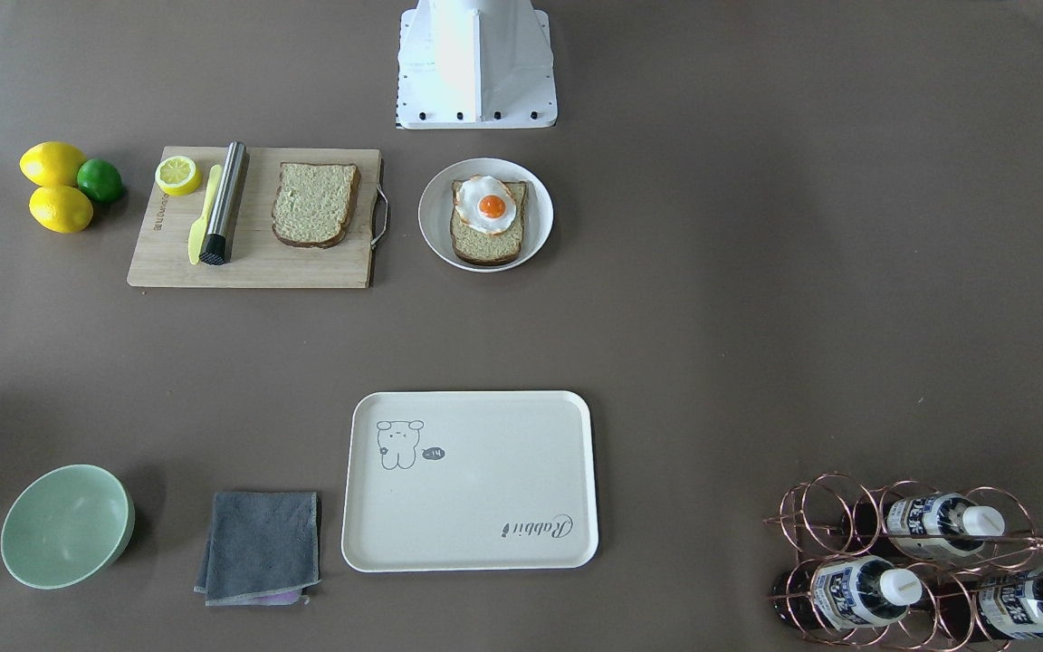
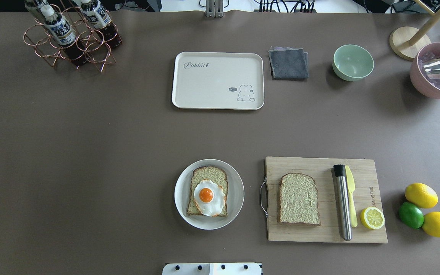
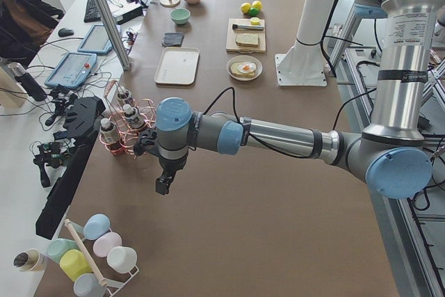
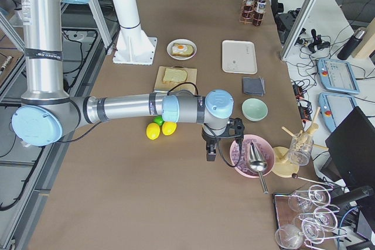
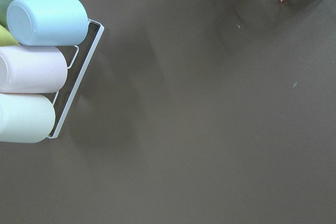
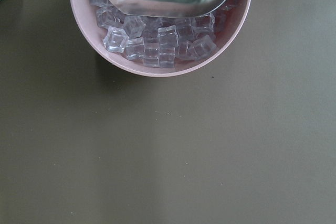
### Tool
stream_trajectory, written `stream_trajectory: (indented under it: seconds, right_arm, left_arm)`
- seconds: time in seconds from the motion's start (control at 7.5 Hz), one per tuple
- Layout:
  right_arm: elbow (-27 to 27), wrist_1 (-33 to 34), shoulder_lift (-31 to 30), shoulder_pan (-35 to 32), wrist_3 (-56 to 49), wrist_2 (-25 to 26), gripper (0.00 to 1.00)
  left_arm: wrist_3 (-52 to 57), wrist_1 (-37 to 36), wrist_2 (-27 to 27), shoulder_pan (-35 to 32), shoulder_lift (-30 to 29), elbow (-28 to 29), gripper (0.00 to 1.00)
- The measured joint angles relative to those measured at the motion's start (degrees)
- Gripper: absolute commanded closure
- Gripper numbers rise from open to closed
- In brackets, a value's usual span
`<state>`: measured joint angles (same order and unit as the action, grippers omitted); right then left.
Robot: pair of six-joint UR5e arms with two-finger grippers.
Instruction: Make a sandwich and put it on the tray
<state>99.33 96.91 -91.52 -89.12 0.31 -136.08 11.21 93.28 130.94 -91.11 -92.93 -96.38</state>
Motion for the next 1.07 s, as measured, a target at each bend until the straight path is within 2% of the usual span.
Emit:
stream_trajectory:
  seconds: [0.4,0.67,1.07]
  right_arm:
    - [0.1,-2.0,2.4,0.8,0.4,1.0,0.00]
    - [1.3,-2.2,3.6,2.7,2.8,1.4,0.00]
    - [5.3,-2.3,9.7,9.9,18.9,0.4,0.00]
  left_arm:
    - [-3.2,0.2,1.1,0.1,0.3,-2.3,0.02]
    - [-3.1,1.9,5.2,0.0,1.2,-5.5,0.02]
    - [-8.0,5.3,8.1,0.8,1.7,-7.5,0.02]
